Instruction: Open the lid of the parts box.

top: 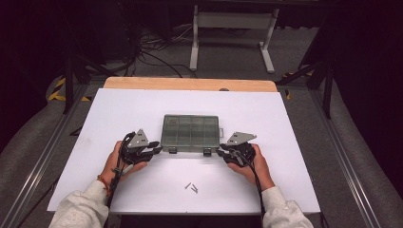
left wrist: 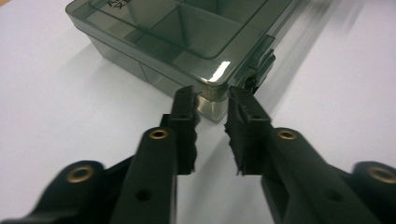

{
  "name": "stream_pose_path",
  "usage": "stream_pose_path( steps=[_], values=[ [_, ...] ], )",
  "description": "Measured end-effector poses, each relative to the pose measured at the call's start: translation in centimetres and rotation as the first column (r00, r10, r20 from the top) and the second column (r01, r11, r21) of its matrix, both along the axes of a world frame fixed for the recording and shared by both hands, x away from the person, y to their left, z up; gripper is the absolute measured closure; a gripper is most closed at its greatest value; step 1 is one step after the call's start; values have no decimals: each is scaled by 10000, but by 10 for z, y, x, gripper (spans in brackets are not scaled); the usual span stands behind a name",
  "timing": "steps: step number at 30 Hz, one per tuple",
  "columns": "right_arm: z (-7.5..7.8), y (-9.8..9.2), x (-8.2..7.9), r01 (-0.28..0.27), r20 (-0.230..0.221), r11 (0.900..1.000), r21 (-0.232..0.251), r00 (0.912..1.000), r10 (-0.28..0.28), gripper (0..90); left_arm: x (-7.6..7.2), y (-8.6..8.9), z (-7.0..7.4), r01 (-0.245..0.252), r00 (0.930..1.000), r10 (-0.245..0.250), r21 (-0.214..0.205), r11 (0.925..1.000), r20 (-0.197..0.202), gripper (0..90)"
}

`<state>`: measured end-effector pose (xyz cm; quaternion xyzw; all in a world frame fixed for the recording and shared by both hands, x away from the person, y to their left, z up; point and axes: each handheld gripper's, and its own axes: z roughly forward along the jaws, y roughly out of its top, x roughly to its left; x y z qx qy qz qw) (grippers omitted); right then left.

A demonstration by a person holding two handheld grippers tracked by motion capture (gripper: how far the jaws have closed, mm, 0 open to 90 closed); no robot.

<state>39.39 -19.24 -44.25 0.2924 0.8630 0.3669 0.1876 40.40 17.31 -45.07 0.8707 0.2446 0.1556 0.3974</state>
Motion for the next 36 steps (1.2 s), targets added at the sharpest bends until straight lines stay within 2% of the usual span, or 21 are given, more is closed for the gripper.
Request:
stream_pose_path(
  steps=[15, 36],
  values=[
    [2, 0, -2, -37, 68, 10000, 77, 10000, 36, 724, 0, -1, 0, 66, 10000, -66, -51, 10000, -15, 720],
    [9, -4, -5, 56, 607, 9996, 271, 9981, -73, 798, -1, 2, 4, 68, 9997, -65, -120, 9999, 226, 775]
  ],
)
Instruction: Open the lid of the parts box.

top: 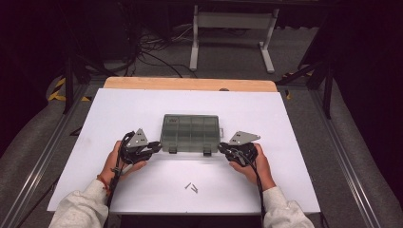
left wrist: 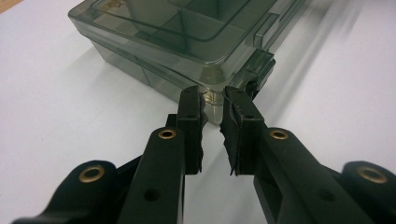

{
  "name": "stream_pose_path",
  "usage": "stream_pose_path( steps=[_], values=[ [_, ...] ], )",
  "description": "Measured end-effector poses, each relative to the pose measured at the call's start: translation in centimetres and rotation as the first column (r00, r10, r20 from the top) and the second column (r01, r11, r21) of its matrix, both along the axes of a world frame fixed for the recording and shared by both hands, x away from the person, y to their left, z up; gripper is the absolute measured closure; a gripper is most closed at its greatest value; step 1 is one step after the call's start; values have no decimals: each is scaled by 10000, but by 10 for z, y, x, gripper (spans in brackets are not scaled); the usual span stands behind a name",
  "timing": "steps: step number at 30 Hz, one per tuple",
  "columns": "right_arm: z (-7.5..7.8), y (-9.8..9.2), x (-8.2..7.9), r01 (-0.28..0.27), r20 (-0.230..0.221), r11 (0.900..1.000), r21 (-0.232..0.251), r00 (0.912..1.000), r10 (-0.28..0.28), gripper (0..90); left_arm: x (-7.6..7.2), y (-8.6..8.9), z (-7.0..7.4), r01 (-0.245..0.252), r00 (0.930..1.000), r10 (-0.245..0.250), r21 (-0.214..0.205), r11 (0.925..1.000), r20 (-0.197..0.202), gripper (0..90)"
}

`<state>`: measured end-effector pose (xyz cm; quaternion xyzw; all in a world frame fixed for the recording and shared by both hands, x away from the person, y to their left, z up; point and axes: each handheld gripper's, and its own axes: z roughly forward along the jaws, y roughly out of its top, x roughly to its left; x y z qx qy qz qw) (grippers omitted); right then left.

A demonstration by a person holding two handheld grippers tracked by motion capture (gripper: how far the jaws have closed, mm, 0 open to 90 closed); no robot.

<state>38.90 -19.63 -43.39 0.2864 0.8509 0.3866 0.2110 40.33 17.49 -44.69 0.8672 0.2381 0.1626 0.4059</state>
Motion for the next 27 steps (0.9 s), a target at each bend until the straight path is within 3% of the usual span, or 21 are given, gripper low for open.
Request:
stream_pose_path(
  steps=[10, 17, 27],
  values=[
    [4, -1, -1, 262, 590, 9997, -1, 9979, -261, 814, 0, 3, 4, -75, 9999, 77, -267, 9996, 77, 762],
    [10, -4, -1, 416, 1140, 9990, 176, 9925, -433, 817, -2, 3, 10, -234, 9989, 247, -316, 9992, 399, 737],
    [15, -3, 1, 509, 1485, 9981, 354, 9873, -556, 825, 1, 0, 13, -485, 9958, 512, -363, 9982, 760, 703]
  ],
)
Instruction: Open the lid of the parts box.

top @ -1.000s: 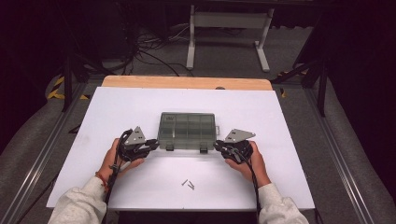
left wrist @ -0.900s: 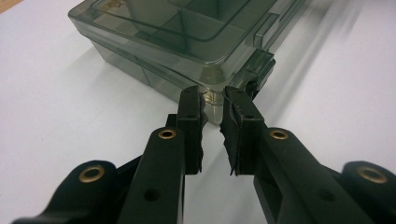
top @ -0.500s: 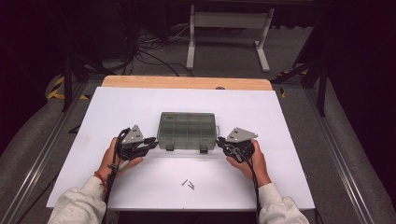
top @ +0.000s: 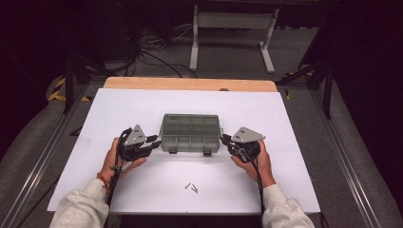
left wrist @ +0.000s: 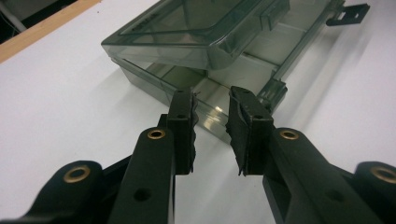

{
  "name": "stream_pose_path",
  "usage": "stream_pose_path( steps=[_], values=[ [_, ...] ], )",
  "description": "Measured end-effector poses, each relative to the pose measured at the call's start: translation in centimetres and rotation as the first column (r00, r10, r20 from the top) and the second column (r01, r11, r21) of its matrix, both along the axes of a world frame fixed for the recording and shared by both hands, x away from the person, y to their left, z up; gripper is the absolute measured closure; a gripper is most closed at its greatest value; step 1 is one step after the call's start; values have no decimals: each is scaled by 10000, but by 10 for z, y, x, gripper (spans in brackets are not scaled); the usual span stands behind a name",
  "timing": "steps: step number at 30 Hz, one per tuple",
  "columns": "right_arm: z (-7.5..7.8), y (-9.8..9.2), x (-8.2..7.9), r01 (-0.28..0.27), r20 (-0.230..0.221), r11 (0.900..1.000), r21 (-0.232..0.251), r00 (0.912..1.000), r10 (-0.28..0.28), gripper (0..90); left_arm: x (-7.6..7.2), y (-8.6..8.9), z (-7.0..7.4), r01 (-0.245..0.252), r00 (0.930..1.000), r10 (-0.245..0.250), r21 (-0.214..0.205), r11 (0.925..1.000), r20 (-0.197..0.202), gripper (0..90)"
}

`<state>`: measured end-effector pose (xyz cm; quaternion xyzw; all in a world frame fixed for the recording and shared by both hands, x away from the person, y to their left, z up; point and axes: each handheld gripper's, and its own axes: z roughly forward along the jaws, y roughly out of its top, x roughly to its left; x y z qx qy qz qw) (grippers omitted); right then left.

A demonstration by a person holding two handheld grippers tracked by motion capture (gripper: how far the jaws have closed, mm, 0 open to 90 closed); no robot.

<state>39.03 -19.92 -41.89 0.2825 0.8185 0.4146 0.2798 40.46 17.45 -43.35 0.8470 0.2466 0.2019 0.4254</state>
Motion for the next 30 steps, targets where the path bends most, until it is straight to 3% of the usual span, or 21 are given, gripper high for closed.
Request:
stream_pose_path(
  steps=[20, 30],
  values=[
    [7, 4, 4, 122, 433, 9995, 297, 9990, -135, 826, 8, -12, 3, -566, 9966, 581, -273, 9980, 591, 669],
    [9, 5, 6, 286, 733, 9992, 286, 9968, -306, 745, 11, -7, 8, -965, 9916, 1001, -472, 9942, 814, 602]
  ],
)
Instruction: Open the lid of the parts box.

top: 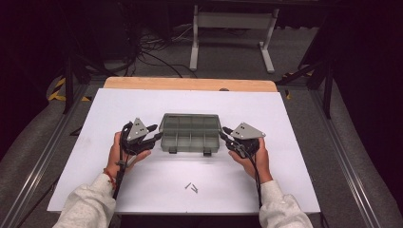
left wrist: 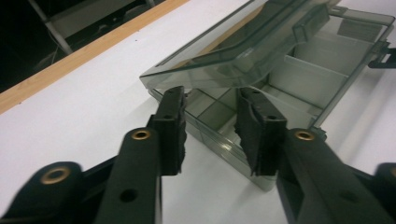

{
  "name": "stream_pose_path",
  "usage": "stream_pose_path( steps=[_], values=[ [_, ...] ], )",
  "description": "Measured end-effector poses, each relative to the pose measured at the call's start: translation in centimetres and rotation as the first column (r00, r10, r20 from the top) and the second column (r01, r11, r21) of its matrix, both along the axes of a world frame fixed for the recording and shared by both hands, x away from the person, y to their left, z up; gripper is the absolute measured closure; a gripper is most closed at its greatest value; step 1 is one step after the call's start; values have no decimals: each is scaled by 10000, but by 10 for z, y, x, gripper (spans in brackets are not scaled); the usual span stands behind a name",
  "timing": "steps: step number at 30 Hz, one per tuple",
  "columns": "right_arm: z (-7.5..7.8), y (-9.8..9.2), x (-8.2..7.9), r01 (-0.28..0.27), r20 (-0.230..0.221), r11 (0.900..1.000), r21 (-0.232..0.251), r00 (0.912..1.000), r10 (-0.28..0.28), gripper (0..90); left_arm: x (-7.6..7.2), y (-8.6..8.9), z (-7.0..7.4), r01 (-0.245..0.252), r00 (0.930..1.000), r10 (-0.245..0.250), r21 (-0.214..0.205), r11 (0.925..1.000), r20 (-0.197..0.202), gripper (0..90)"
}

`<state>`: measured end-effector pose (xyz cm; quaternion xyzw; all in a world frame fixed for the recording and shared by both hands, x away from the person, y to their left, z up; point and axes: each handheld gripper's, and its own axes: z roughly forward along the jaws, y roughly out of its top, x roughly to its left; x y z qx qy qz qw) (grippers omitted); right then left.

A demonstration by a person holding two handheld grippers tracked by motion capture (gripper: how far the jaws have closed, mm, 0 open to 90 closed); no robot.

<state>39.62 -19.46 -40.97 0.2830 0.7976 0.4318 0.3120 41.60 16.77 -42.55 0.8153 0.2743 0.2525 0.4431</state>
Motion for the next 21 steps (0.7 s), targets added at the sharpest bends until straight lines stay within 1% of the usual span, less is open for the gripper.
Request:
stream_pose_path(
  steps=[4, 7, 9, 10, 13, 14, 15, 16, 17, 18, 19, 21],
  values=[
    [2, 0, 1, -63, 115, 9999, 87, 9999, 62, 724, 2, -2, 5, 43, 9999, -41, -111, 9999, 167, 567],
    [6, 1, 3, -102, 288, 9999, 66, 9995, 100, 724, 4, -4, 10, 148, 9994, -146, -59, 9999, 326, 576],
    [8, 1, 5, -151, 337, 9998, 119, 9993, 147, 727, 5, -5, 11, 195, 9992, -193, -69, 9998, 350, 605],
    [9, 0, 6, -150, 391, 9998, 128, 9991, 145, 729, 6, -5, 14, 146, 9987, -144, -36, 9999, 489, 611],
    [11, 0, 8, -244, 405, 9995, 219, 9989, 235, 735, 8, -5, 16, 147, 9983, -149, 29, 9999, 558, 637],
    [12, 0, 8, -261, 417, 9994, 238, 9988, 251, 735, 9, -5, 17, 162, 9983, -163, 12, 9999, 551, 643],
    [15, 0, 10, -298, 452, 9990, 327, 9986, 283, 736, 11, -5, 19, 162, 9988, -157, -120, 9998, 470, 671],
    [17, 0, 11, -314, 486, 9988, 381, 9984, 295, 739, 11, -5, 19, 162, 9988, -157, -120, 9998, 470, 678],
    [19, 0, 12, -335, 527, 9986, 403, 9981, 314, 739, 14, -5, 21, 139, 9985, -132, -139, 9998, 522, 686],
    [20, 1, 13, -320, 558, 9987, 392, 9980, 298, 738, 15, -5, 22, 149, 9987, -141, -170, 9997, 480, 688],
    [21, 1, 15, -314, 539, 9986, 430, 9981, 290, 737, 17, -5, 23, 152, 9983, -140, -209, 9997, 557, 699],
    [22, 0, 18, -303, 450, 9979, 577, 9986, 277, 739, 19, -6, 24, 124, 9984, -114, -175, 9998, 552, 708]
  ],
)
